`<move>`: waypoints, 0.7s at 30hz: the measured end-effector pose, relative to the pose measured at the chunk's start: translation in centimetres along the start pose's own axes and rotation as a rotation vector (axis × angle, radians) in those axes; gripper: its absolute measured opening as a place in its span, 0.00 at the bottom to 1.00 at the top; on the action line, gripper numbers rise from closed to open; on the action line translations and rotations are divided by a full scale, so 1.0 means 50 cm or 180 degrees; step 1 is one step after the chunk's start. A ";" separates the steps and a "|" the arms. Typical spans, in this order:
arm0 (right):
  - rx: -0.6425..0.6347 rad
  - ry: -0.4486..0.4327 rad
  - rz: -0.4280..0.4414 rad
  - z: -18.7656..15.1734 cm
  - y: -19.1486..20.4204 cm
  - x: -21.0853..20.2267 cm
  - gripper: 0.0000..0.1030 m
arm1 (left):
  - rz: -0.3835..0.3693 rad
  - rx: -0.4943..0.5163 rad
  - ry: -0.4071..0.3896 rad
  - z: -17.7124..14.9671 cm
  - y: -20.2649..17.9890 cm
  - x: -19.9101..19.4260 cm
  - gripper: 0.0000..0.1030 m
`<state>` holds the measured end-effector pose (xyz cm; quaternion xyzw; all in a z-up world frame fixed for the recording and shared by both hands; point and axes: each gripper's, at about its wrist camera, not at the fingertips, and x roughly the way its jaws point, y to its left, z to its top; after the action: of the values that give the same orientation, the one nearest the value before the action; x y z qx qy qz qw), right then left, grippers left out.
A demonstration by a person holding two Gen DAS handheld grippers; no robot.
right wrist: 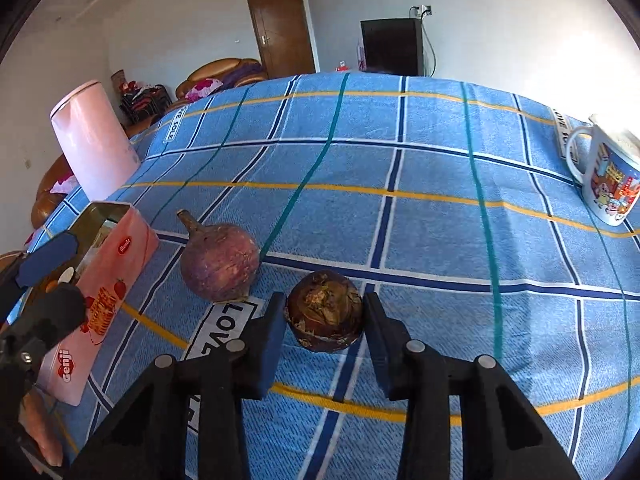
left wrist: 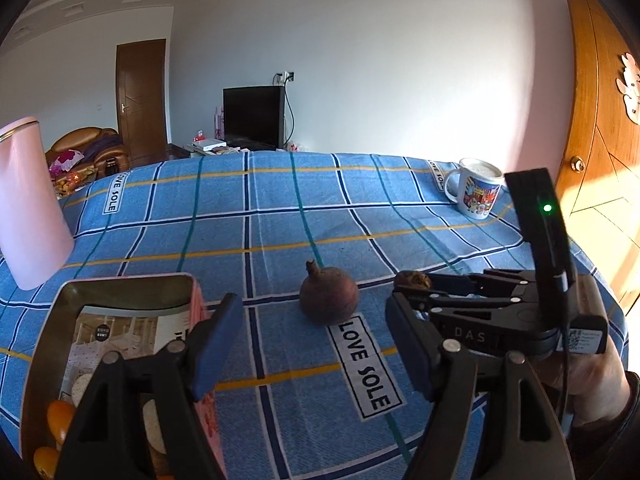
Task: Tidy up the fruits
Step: 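Grasp the purple fig-like fruit with the left tool while the right tool grasps the dark brown round fruit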
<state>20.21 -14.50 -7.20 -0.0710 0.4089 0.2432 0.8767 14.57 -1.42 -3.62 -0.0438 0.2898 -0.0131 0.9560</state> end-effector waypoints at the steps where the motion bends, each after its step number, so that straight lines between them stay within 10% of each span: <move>1: 0.0012 -0.0071 -0.0064 -0.004 -0.005 -0.013 0.39 | 0.0003 -0.0001 0.0028 0.001 -0.003 0.009 0.74; 21: 0.0290 -0.0489 -0.0139 -0.021 -0.050 -0.074 0.39 | -0.0030 -0.0190 0.0838 0.028 -0.030 0.208 0.60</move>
<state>18.67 -18.38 -5.30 -0.0211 0.3495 0.2099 0.9129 23.99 -3.34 -8.04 -0.0715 0.4127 -0.0146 0.9079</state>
